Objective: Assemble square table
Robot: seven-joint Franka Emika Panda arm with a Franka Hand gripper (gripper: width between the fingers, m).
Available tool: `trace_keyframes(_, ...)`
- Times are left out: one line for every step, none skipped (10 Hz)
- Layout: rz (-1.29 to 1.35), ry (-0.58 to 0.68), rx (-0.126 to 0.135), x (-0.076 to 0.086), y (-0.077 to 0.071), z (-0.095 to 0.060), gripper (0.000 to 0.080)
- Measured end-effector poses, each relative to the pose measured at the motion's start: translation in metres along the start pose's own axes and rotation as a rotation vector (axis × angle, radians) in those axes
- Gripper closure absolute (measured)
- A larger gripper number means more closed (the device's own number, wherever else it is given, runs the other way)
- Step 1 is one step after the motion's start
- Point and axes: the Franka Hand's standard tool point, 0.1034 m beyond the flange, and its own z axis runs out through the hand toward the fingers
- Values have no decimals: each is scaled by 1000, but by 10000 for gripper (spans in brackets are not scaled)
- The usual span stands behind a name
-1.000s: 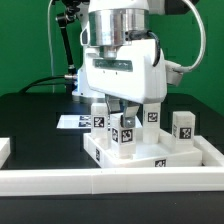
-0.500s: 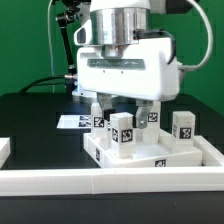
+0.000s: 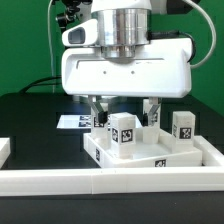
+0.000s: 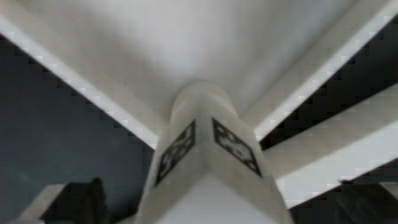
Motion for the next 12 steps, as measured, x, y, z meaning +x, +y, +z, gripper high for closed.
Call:
trace_keyframes(-135, 1, -1, 0, -1, -1, 151)
trace_keyframes(-262, 2, -2, 0, 1, -2, 151)
trace_keyframes(-331, 2, -4, 1, 2, -2, 151)
trace_keyframes(-448, 1, -5, 2, 4, -2, 151)
trace_keyframes(-532, 1, -5, 2, 6, -2, 151)
trace_keyframes(-583, 1, -7, 3, 7, -2, 151)
trace_keyframes(-661, 0, -14, 3, 7, -2, 151)
trace_keyframes(-704, -1, -18, 3, 7, -2, 151)
trace_keyframes(-698, -1, -18, 3, 6, -2, 151)
trace_keyframes(-686, -1, -17, 2, 5, -2, 279)
trace_keyframes(-684, -1, -18, 3, 6, -2, 438)
trace_keyframes(-671, -1, -18, 3, 6, -2, 438)
